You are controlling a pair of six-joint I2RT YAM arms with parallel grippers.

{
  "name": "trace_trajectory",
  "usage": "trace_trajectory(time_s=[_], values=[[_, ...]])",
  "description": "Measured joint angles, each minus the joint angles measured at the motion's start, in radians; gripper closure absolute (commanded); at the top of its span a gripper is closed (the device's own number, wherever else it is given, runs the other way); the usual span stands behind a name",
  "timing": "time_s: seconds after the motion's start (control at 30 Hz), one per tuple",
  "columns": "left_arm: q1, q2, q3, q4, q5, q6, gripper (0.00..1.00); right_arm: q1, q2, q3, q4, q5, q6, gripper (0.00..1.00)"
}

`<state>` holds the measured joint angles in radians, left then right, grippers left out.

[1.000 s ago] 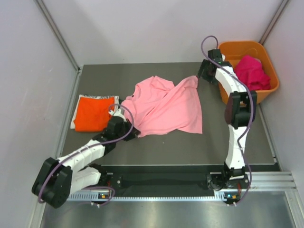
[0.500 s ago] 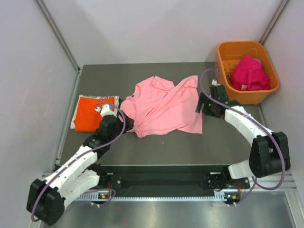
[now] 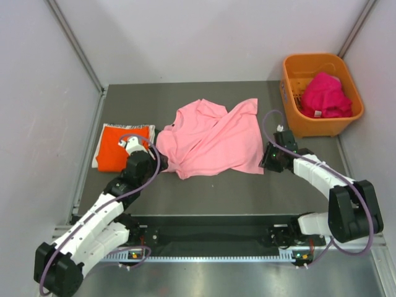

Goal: Fold and stack the t-shirts

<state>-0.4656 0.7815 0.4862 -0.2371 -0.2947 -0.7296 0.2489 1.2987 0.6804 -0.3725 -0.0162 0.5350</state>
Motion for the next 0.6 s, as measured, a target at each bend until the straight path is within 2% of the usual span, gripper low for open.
trace_trajectory(time_s=[0.2, 0.47, 0.53, 0.57, 0.6], values=[[0.000, -0.055, 0.004, -0.024, -0.023, 0.000, 0.32, 0.026, 0.056, -0.002, 0.026, 0.012, 0.000, 0.54], [0.000, -0.118, 0.009, -0.055, -0.053, 0.008, 0.32, 0.100, 0.120, 0.022, 0.027, 0.097, 0.000, 0.56], [0.000, -0.121, 0.014, -0.070, -0.063, 0.013, 0.32, 0.120, 0.126, 0.026, 0.025, 0.127, -0.001, 0.62], [0.000, -0.121, 0.018, -0.078, -0.064, 0.015, 0.32, 0.131, 0.132, 0.029, 0.020, 0.146, -0.003, 0.69], [0.000, -0.121, 0.019, -0.082, -0.066, 0.018, 0.32, 0.138, 0.137, 0.035, 0.013, 0.162, -0.005, 0.82]])
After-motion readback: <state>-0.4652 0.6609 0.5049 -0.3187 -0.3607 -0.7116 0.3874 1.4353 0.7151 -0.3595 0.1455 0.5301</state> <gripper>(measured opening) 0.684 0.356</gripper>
